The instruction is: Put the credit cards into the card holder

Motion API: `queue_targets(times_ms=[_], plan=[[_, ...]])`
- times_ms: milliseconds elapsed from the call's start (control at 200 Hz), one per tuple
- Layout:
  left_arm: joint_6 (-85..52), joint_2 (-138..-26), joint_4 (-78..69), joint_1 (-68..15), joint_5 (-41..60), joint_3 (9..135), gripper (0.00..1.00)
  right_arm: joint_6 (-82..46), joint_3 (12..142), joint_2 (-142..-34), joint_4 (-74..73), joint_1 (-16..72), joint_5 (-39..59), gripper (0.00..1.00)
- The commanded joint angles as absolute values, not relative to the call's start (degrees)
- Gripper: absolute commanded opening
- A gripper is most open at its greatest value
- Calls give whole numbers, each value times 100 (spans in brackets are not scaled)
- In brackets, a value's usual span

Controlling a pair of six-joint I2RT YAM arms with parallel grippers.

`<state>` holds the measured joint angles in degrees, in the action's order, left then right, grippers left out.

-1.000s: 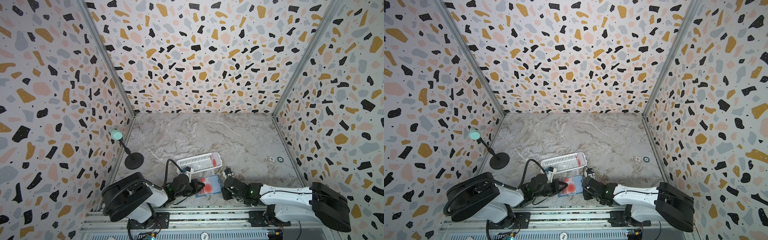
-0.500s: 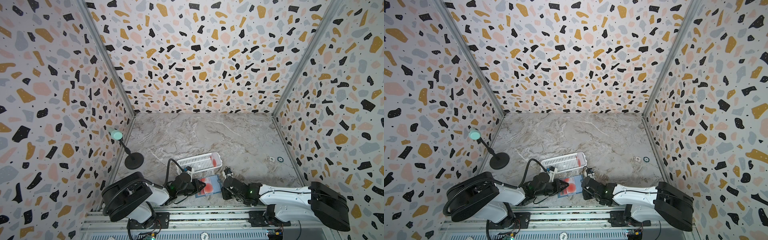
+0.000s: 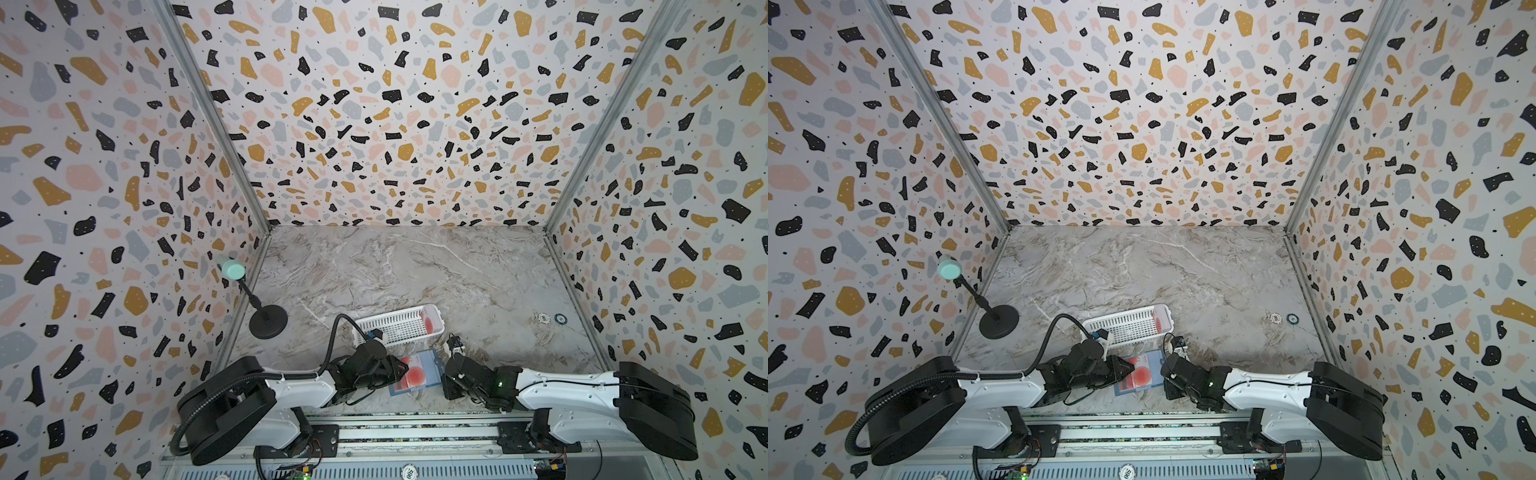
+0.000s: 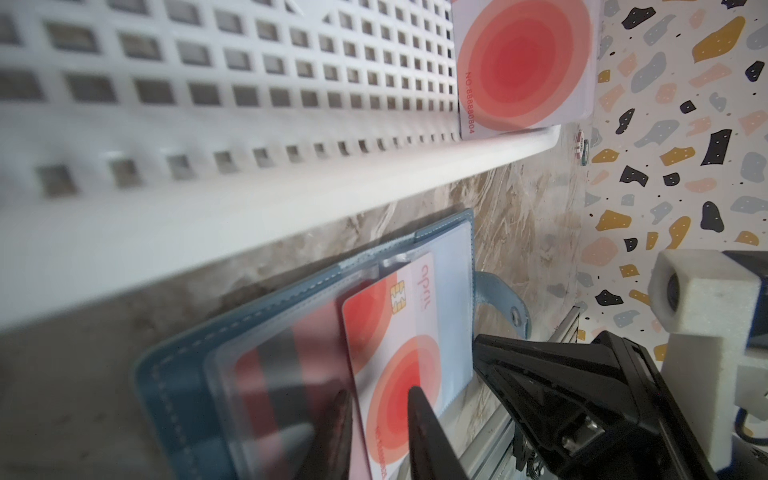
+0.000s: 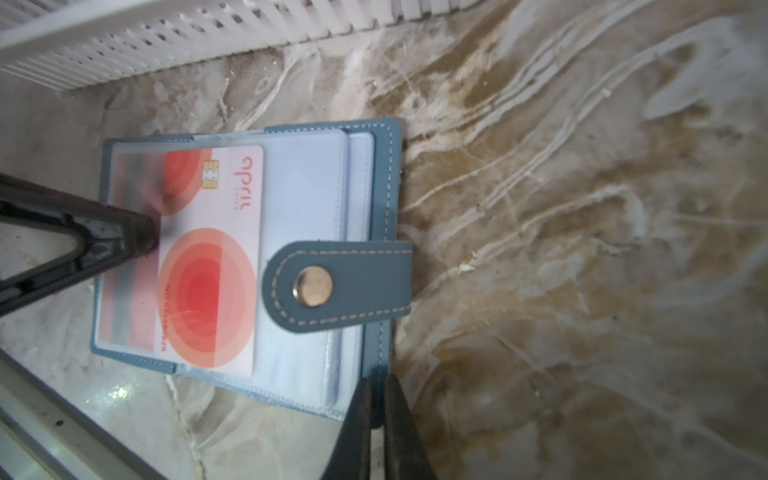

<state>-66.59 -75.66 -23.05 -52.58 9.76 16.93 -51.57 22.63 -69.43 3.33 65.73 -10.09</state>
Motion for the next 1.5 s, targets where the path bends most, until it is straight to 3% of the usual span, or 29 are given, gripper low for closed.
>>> queue_targets(times_ms=[0, 541, 1497], plan=[[-6499, -7658, -1704, -5317, 928, 1778, 27, -5217, 2266, -7101, 665, 6613, -1032, 10], [-6807, -8300, -2719, -5475, 1195, 1963, 26, -5228, 2250, -7057, 654, 6635, -1046, 9], [-6756, -8361, -2711, -5623, 1195, 2276, 16, -5205, 2300, -7058, 481, 6725, -993, 9]])
